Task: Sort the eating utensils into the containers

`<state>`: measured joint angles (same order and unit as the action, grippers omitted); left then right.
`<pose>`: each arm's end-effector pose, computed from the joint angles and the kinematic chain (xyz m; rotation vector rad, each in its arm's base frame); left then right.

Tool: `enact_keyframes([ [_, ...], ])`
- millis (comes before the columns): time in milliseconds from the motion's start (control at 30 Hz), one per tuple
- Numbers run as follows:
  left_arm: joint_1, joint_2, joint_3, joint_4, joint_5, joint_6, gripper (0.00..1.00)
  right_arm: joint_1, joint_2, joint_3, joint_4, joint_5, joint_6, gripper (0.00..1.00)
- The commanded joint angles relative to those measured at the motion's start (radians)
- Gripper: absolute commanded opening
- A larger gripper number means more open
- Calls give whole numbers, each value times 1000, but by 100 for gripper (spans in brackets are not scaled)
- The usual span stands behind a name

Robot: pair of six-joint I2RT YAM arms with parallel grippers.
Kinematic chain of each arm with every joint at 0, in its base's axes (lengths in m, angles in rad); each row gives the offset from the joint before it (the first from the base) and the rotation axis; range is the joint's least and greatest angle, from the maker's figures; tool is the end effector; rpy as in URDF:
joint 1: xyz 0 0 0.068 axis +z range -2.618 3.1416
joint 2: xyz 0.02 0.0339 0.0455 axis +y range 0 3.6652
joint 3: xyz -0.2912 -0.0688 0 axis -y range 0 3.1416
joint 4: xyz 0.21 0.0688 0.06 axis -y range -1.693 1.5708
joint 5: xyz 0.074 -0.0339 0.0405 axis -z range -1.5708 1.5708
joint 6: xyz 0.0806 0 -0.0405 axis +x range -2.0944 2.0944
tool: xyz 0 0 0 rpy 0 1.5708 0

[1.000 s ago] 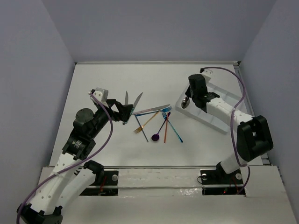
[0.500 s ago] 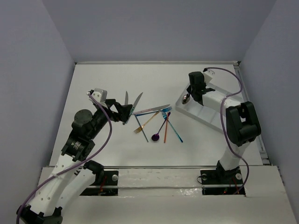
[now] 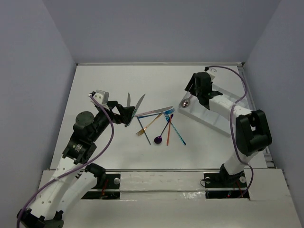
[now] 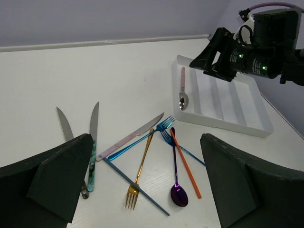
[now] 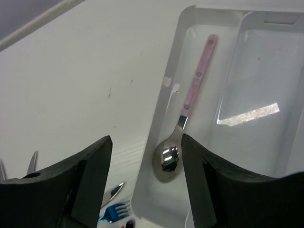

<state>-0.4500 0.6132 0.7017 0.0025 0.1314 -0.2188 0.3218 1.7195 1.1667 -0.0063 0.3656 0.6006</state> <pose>0.1206 -0.0700 0.3734 0.2822 1.4868 -0.6365 0.3885 0.0991 0.2631 0.5006 2.0328 0.1686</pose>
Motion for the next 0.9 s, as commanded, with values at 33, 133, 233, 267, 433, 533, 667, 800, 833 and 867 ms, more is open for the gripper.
enact_keyframes([
  [33,2,-4,30,40,10,2,99,179,-153,-82,-32,-116,-119,60],
  [133,2,-1,30,44,19,1,99,269,-205,-145,-145,-113,-124,40],
  [233,2,3,30,45,22,1,99,361,-234,-220,-205,-111,-53,27],
  [267,2,2,28,45,20,-1,99,382,-236,-238,-213,-106,-36,27],
  [433,2,0,30,47,25,-2,99,506,-180,-271,-257,-64,33,28],
  [533,2,-1,27,47,27,-2,99,516,-137,-266,-258,-39,51,29],
  [667,2,-6,25,47,27,-1,99,516,-94,-253,-248,-46,48,31],
  [800,2,-10,25,47,27,-2,99,516,-66,-243,-239,-50,54,32],
  [833,2,-10,27,45,27,-2,99,516,-63,-242,-239,-48,56,32],
  [867,2,-10,28,45,25,-2,99,516,-60,-240,-241,-44,57,33],
])
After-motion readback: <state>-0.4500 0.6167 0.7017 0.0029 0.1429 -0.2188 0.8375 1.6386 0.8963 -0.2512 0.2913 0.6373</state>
